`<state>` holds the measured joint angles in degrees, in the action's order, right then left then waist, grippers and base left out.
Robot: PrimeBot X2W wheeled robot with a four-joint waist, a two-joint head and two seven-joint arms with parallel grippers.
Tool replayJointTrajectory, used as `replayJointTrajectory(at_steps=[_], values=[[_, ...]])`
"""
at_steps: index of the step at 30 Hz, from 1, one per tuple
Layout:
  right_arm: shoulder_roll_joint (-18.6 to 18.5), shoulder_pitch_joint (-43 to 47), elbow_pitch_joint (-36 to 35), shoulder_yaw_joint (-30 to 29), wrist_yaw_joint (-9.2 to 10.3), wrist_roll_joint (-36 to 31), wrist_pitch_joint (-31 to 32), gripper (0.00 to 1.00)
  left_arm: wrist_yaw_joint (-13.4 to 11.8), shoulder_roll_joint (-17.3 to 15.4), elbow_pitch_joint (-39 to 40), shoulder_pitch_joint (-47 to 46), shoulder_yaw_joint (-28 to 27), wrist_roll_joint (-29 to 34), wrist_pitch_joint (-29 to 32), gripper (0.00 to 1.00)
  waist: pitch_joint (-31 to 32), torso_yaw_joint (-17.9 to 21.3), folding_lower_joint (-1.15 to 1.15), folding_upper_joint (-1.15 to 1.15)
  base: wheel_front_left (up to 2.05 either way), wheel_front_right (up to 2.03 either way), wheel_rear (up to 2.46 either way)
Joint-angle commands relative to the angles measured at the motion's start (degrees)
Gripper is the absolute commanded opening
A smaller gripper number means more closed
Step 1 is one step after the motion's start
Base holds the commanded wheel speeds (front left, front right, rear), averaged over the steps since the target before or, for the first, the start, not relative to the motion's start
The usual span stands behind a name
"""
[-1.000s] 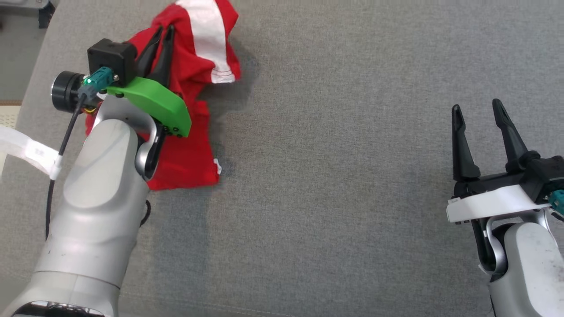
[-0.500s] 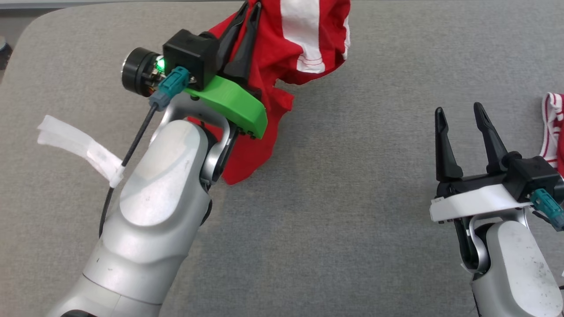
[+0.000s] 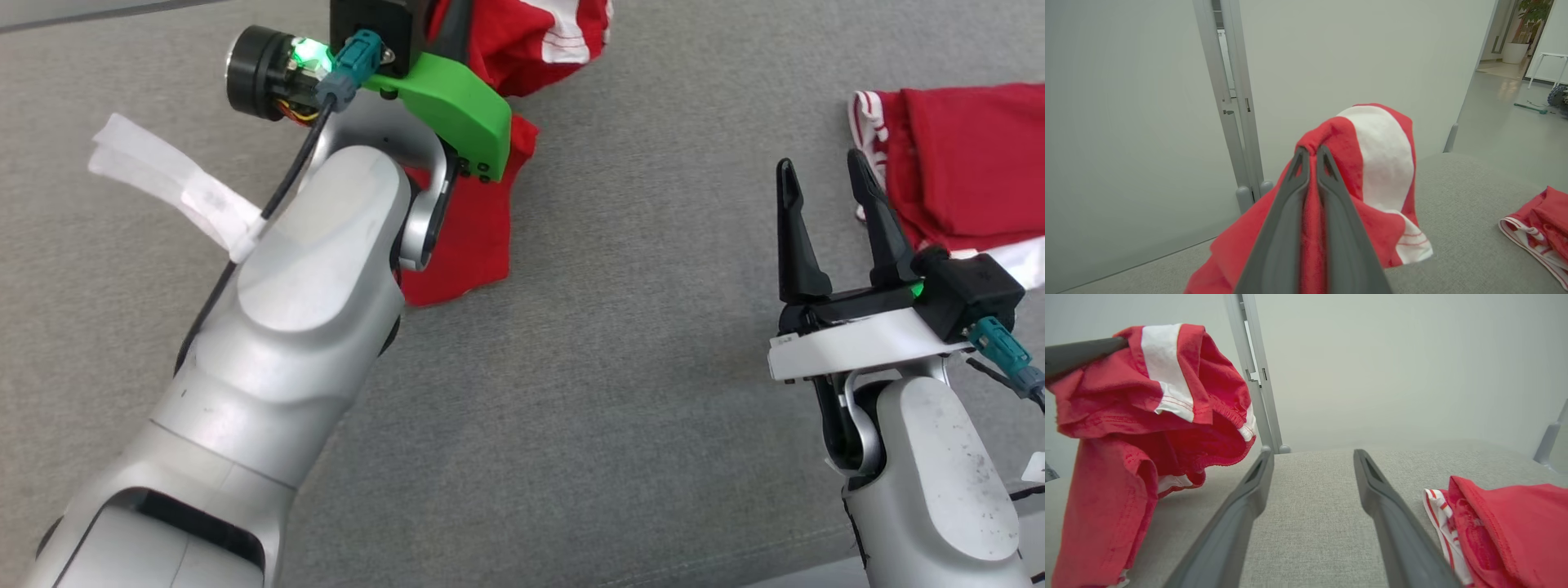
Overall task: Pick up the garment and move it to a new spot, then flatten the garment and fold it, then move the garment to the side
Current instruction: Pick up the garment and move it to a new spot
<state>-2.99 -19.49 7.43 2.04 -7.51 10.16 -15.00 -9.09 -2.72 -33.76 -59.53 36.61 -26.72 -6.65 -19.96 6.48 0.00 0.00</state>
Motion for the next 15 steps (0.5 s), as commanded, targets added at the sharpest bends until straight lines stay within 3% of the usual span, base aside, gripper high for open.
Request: replayJointTrajectory(at_steps=[1,6,15], values=[[0.1,-1.0,0.1,0.3,0.05,0.8,-0.2,1.00,-0.8,-0.4,-1.9,-1.9,0.0,-0.9,-1.2,1.00,-3.8,5.3,0.00,0.00,0.00,0.00,0.00],[0.1,-0.8,0.2,0.1,0.05,1.9,-0.2,1.00,-2.1,-0.4,-8.9,-4.5,1.8,-2.9,-5.0,1.00,-4.1,5.8,0.00,0.00,0.00,0.00,0.00],[0.0,1.5,0.5,-0.8,0.04,-0.4,-0.2,1.00,-0.7,-0.7,-12.7,-1.8,1.6,-4.5,-8.4,1.00,0.6,-0.1,0.00,0.00,0.00,0.00,0.00]])
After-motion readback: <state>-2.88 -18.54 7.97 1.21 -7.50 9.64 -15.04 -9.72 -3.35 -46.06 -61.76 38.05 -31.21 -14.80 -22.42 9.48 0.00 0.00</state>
